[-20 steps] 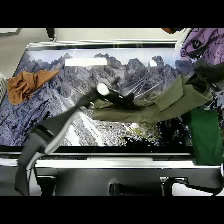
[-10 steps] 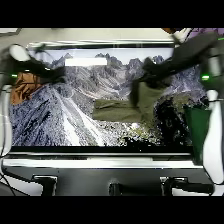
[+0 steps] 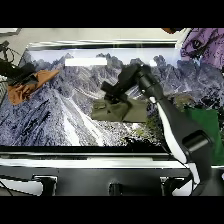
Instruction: Fold the clothes and pants, and hang the long-sleeved shirts on hangers.
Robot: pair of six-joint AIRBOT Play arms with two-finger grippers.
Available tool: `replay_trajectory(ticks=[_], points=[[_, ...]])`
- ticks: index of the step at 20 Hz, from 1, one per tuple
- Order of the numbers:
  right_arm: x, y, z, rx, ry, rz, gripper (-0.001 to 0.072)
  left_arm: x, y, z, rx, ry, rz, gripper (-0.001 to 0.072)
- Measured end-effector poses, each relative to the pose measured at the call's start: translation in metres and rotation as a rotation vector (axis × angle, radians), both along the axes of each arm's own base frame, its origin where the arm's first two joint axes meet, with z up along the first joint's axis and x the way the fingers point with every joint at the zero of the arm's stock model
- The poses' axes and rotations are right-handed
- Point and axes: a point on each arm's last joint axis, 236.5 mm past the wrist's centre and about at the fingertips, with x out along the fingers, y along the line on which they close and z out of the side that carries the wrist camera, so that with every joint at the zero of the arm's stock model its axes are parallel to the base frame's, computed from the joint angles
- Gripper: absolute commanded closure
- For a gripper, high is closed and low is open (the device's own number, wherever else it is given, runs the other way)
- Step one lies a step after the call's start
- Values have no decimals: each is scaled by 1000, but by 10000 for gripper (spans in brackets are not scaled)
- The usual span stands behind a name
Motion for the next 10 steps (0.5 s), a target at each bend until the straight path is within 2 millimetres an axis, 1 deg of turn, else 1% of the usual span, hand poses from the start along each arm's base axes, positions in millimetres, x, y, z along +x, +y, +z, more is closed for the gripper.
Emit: replay_trajectory(ticks=[1,2,4,5,6,8,9,10], points=[[-1,8,-5,10,4,3,156,0,1,0,1,1,1,690],[1,13,-7,19,2,-1,156,-1,1,0,1,1,2,690],[6,18,-4,43,-18,-18,156,-1,1,1,1,1,1,690],[11,17,1,54,-32,-31,156,-1,0,1,1,1,-1,689],[17,12,9,67,-49,-51,156,-1,-1,1,1,1,-4,689],[32,-10,31,84,-99,-87,158,-1,-5,0,2,3,-12,689],[40,-27,45,87,-127,-99,158,-1,-7,0,2,3,-16,690],[46,-49,57,81,-153,-108,159,-1,-8,0,2,3,-20,690]])
